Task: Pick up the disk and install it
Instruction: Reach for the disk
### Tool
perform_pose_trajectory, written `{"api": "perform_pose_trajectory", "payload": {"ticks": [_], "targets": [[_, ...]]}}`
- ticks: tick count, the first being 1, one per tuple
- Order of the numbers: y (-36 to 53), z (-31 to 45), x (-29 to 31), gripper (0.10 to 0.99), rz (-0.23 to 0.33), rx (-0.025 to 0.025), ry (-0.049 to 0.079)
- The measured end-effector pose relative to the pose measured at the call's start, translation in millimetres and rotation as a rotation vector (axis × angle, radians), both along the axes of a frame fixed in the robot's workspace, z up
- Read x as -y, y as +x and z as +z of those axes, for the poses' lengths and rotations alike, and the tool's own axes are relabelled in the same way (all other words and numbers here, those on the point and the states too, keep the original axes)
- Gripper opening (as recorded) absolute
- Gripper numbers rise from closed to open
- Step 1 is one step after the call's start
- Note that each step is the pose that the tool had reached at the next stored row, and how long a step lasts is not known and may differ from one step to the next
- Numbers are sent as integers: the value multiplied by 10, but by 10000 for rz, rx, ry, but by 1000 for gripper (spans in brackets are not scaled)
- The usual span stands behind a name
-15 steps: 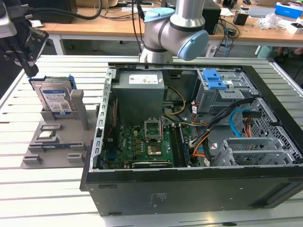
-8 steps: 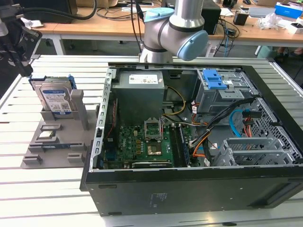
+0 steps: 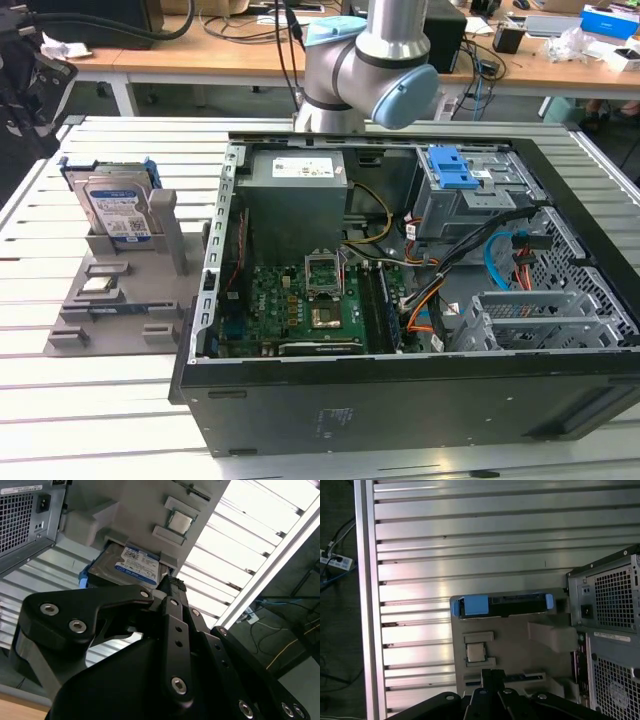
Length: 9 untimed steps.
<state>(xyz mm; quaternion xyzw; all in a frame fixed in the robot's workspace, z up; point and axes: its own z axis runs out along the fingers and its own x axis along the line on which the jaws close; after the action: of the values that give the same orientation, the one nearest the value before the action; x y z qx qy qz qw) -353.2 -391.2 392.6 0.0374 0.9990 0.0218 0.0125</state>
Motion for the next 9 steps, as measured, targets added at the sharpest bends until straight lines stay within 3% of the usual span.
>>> {"api": "perform_pose_trajectory", "payload": {"ticks": [9], "targets": [[-17,-1,-38,106,0,0,-1]]}}
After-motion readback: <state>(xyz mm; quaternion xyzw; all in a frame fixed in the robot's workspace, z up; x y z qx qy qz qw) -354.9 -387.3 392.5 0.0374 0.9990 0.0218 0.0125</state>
